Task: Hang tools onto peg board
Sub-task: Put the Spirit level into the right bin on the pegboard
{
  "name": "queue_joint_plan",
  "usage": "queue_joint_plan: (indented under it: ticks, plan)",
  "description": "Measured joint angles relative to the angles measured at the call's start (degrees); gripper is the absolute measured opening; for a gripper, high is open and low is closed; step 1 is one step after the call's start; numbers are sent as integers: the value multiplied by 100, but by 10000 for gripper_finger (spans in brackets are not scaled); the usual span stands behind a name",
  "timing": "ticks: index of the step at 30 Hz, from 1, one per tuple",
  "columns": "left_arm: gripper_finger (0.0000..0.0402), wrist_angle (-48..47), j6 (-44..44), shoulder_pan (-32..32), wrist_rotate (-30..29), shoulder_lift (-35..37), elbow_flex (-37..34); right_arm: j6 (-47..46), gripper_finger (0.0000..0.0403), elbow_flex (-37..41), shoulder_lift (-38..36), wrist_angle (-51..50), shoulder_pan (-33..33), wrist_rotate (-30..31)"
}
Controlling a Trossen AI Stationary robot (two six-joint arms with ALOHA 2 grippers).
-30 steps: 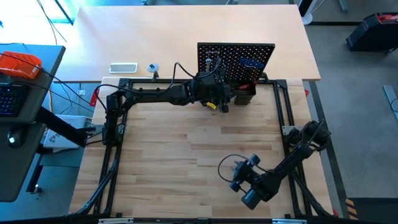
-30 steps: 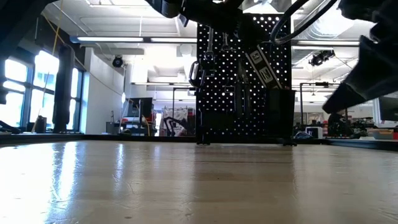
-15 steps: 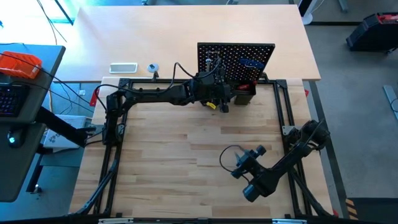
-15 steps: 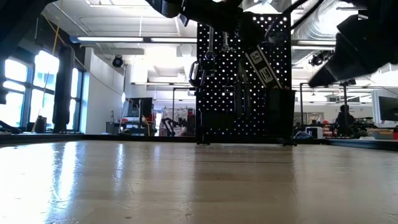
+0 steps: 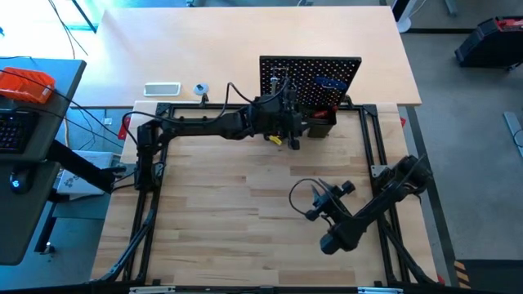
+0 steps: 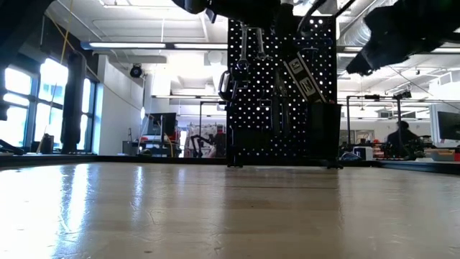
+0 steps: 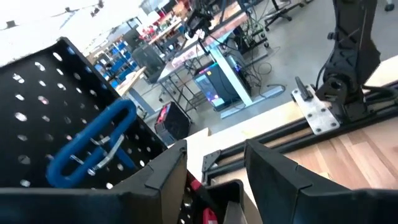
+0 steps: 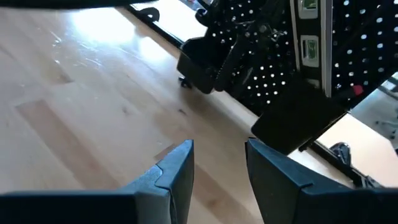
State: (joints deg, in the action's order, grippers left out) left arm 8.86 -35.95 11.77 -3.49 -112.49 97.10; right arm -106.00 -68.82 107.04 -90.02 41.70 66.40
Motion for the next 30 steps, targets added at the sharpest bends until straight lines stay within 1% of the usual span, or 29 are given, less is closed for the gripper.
queue_joint_plan:
  ticks: [5,10,17,23,26,30]
  plan:
    - [154,-167,-91,-37,-27,186,0,183,140,-72,0,6,-236,356]
    - [154,-584,-96,-73,-30,515,2,586,140,-256,0,-4,-513,745]
    - [154,-1701,-181,-107,-85,1331,-2,1316,140,-640,0,3,-938,1401]
    - [154,-2911,-20,-107,-89,2289,0,2445,140,-1182,0,2,-1221,1856]
    - [154,-3588,159,-107,-87,2788,0,3118,140,-1639,0,-2,-1328,2055]
    - [154,-4433,517,-102,-89,3342,0,4197,140,-2455,0,2,-1476,2088]
